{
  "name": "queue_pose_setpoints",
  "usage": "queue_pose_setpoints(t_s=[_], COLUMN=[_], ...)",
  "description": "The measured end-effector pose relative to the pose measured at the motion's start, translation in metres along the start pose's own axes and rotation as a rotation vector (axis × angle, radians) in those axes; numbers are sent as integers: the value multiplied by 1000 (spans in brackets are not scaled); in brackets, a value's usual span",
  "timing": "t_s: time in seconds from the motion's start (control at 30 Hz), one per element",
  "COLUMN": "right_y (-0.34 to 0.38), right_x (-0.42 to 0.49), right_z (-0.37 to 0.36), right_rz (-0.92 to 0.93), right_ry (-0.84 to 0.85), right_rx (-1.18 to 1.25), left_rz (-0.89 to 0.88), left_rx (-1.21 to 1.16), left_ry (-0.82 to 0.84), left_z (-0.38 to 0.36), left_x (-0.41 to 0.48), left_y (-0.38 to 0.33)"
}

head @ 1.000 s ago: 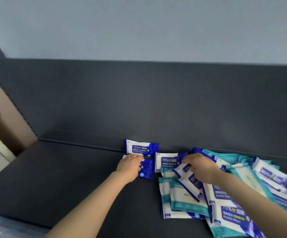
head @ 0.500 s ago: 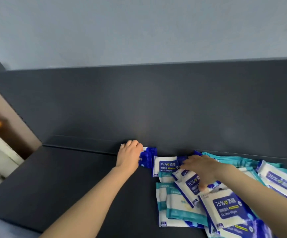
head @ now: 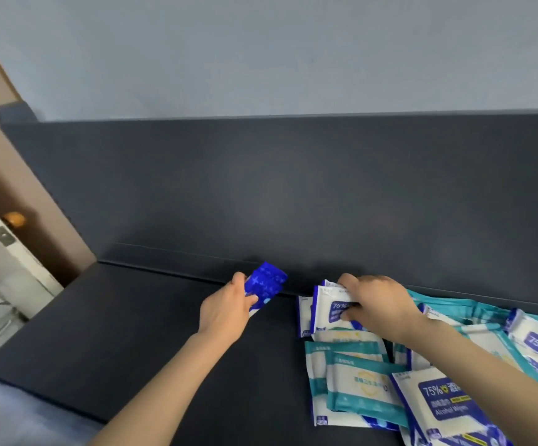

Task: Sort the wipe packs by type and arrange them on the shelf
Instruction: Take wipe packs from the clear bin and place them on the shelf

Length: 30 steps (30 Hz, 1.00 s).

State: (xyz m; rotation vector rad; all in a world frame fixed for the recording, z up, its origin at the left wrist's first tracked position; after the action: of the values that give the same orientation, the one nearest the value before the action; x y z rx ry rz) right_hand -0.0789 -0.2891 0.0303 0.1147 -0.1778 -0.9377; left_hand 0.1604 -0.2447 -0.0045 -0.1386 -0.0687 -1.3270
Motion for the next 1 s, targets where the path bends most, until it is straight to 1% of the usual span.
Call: queue_pose_setpoints(t_s=[0.13, 0.27, 0.57, 0.73, 0.9, 1.0], right_y=[47, 97, 245, 334, 409, 442], right_x=[12, 27, 47, 42, 24, 11], right_z=[5, -13, -57, -81, -116, -143], right_rz=[28, 20, 233, 368, 471, 498], right_ry=[-39, 20, 205, 303, 413, 499], right_rx=[126, 277, 366, 385, 422, 433], left_rz=[145, 281, 586, 717, 869, 908], left_rx=[-157, -261, -297, -355, -401, -395], left_ry=[-24, -33, -67, -158, -110, -49], left_z=[17, 27, 40, 44, 27, 10], left_x=[-25, -63, -173, -236, -289, -312], left_y=[46, 102, 254, 323, 375, 393])
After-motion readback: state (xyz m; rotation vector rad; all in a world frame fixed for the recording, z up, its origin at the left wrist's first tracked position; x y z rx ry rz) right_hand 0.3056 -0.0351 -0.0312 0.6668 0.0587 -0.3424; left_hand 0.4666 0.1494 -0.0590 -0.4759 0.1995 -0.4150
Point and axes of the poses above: each hand's wrist, its own x-axis towards the middle knuckle, its own z-axis out of the back of the hand, y = z × x, the point moved 7 cm from there along x, towards the middle knuckle, and after that the axes turned 10 degrees about x, right-handed, at the moved point
